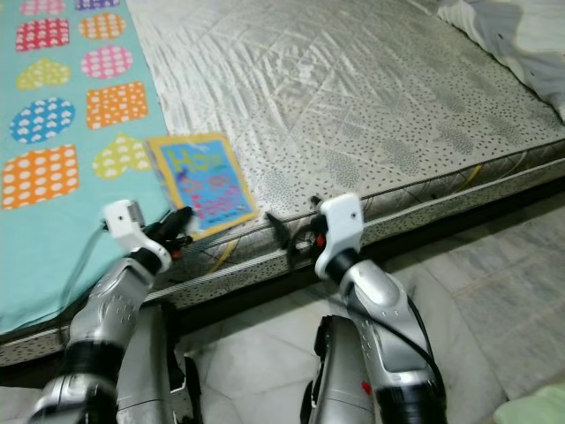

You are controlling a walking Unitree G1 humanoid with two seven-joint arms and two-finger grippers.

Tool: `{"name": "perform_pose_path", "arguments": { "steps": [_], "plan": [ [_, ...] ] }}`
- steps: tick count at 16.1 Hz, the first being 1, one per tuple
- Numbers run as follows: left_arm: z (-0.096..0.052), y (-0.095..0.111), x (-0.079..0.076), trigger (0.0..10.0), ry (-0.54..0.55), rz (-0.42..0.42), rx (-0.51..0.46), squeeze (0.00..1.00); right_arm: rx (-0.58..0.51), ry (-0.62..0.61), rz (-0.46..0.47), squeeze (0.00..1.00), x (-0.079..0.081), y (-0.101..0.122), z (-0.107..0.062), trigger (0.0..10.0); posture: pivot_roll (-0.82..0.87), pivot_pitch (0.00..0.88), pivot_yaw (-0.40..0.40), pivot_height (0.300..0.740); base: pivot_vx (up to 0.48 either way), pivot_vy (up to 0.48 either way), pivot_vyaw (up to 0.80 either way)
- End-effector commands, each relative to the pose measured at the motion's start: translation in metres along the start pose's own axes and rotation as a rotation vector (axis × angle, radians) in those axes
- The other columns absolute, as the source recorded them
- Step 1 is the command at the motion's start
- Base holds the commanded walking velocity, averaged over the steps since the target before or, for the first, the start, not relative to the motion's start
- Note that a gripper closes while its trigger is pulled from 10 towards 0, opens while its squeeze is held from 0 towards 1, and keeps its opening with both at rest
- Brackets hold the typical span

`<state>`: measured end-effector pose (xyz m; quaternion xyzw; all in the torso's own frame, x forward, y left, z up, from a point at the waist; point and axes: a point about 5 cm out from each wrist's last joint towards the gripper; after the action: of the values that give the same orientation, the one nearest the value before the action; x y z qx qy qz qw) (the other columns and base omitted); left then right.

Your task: Clean up the room

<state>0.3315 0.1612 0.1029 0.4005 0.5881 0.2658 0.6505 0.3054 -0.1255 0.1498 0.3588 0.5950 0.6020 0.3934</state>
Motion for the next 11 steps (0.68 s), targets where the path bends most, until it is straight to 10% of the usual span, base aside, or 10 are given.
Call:
{"name": "perform_pose_path", "arguments": {
  "steps": [1,3,11],
  "plan": [
    [-0.01,0.002,0.007,0.0,0.068,0.104,-0.01,0.0,0.031,-0.051,0.047,0.0,-0.005,-0.007,-0.002,10.0,-0.05,0.171,-0.016,0.533,0.0,0.0,0.0],
    [-0.028,0.004,-0.006,0.0,0.06,0.262,-0.047,0.0,-0.001,-0.091,0.129,0.0,-0.002,-0.003,0.003,10.0,-0.03,0.162,-0.004,0.533,0.0,0.0,0.0],
    [-0.051,0.003,-0.027,0.0,0.049,0.364,-0.057,0.0,-0.088,-0.231,0.176,0.0,-0.022,0.007,0.01,10.0,0.0,0.14,0.012,0.551,0.0,0.0,0.0]
  ]
}}
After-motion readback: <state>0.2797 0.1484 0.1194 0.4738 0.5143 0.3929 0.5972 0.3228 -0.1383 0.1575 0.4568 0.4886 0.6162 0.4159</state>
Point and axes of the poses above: a point about 5 cm out from each wrist's last joint towards the gripper, its own z axis pointing out of the wrist towards the gripper, its own y axis along the axis of the wrist's last joint, x = y × z, and after that the axes turned 6 degrees about -z, right-handed
